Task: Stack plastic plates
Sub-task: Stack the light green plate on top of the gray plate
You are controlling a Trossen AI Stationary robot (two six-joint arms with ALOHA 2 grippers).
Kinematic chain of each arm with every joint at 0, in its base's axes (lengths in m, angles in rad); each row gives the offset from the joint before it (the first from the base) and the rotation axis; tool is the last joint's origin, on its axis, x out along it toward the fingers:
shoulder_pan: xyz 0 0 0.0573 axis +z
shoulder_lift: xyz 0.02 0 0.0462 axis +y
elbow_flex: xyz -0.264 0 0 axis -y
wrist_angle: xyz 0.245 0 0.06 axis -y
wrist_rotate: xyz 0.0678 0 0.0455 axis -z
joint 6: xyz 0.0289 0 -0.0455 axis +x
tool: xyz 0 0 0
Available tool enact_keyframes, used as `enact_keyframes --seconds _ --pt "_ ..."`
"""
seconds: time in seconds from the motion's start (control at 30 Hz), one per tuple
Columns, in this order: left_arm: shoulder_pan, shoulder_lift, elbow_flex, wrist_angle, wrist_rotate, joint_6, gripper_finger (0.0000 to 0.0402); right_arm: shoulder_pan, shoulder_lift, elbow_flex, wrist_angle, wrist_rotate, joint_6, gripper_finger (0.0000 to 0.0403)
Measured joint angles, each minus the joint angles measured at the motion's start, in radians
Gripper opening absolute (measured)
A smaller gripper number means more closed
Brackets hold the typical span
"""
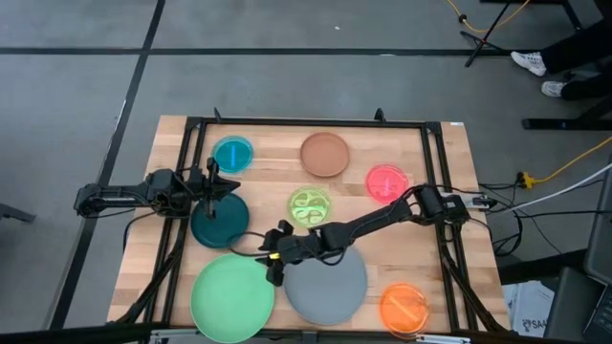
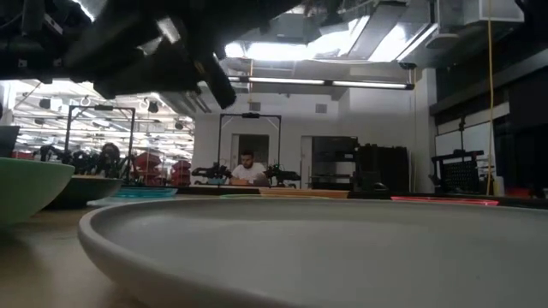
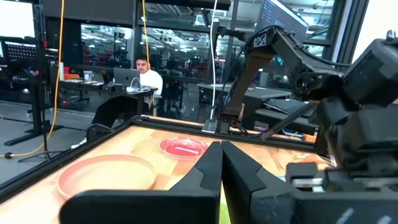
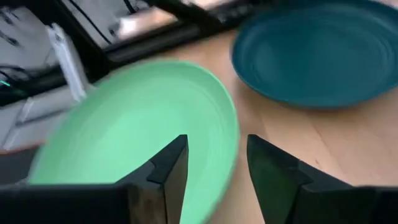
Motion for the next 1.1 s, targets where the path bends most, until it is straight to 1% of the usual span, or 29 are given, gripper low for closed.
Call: enact_keyframes --seconds 0.17,0.33,0.37,0.5,0.83,1.1 --pt "0.000 0.001 0.000 0.004 0.000 0.000 0.0000 -0.001 0.088 0.107 -0.037 -0.028 0.003 0.0154" --pt "0.000 0.001 0.000 0.006 0.000 0.000 0.0000 0.000 0.146 0.198 -0.110 -0.043 -0.004 0.0154" --pt "0.000 0.001 0.000 0.006 0.000 -0.001 0.0000 0.000 0.147 0.201 -0.146 -0.043 -0.004 0.0154" --pt "0.000 0.001 0.000 0.005 0.000 -0.001 0.0000 0.000 0.163 0.205 -0.172 -0.022 0.003 0.0154" --pt "0.000 0.001 0.000 0.004 0.000 -0.001 0.0000 0.001 0.188 0.205 -0.171 -0.028 0.049 0.0154" --pt "0.000 0.001 0.000 0.003 0.000 -0.001 0.0000 0.002 0.225 0.205 -0.153 -0.067 0.088 0.0154"
